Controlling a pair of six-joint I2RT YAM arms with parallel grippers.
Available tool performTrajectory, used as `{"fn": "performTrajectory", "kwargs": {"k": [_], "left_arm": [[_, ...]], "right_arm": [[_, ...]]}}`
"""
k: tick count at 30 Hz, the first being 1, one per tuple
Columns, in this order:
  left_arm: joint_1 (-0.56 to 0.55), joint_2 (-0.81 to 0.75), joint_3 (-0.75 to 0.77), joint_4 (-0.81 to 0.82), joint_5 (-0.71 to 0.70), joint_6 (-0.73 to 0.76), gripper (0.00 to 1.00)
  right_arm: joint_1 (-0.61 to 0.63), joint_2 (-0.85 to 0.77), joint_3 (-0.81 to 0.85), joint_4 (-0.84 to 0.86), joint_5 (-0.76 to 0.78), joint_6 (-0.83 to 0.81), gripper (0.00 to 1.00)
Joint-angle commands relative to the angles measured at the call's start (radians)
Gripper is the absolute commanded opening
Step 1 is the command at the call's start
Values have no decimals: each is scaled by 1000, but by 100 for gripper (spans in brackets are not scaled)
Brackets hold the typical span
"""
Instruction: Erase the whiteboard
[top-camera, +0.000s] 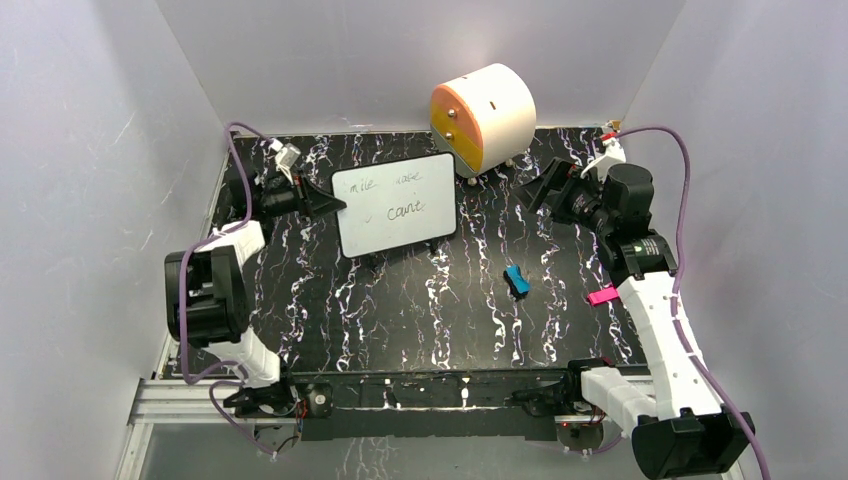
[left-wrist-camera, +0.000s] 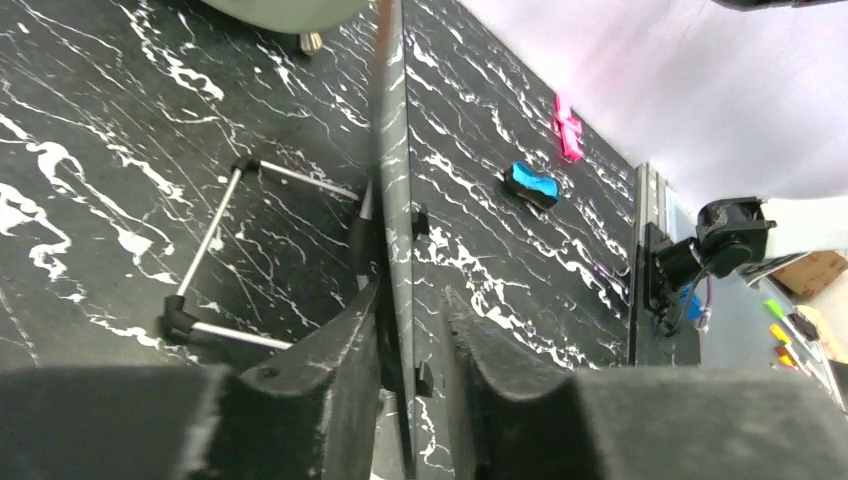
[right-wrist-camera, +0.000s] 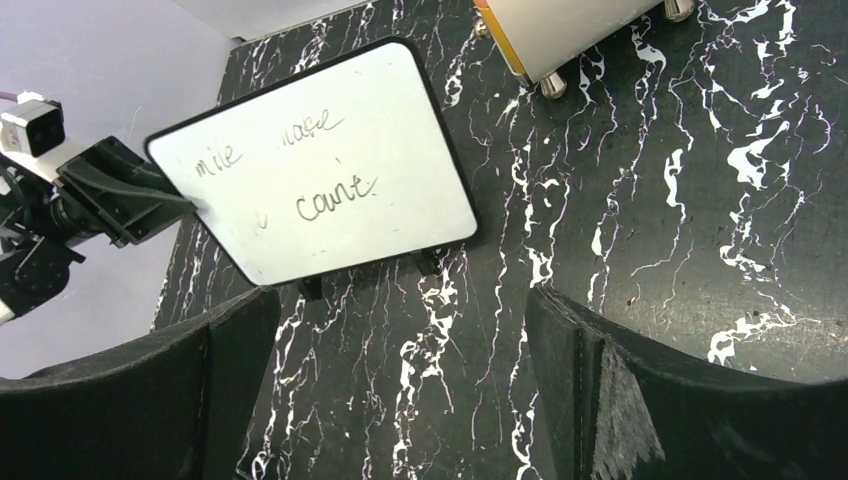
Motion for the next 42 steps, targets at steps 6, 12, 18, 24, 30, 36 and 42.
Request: {"fn": "performTrajectory", "kwargs": {"k": [6,12,18,24,30,36,42], "left_arm": [[-14,-112,-31,-324,-113,292,65],[59,-167,-26,-245,-133,225,74],[99,-298,-20,-171,-244,138,87],[87,-418,-38,-245,-451,-46,85],[25,-505,-41,-503,-677,-64,85],[-6,-582,-84,-653,-755,-73,85],[-16,-603,-164,-619,-743,-113,85]], "right_arm": [[8,-37,8,31,5,-1,92],[8,-40,11,16,16,-13,93],[7,-3,11,-9,52,-42,92],[43,103,-3,36,60,-32,86],[233,246,-10,164,195,-75,89],[280,443,4,366,219,-125,89],[329,660,118,489,218,-166,86]]}}
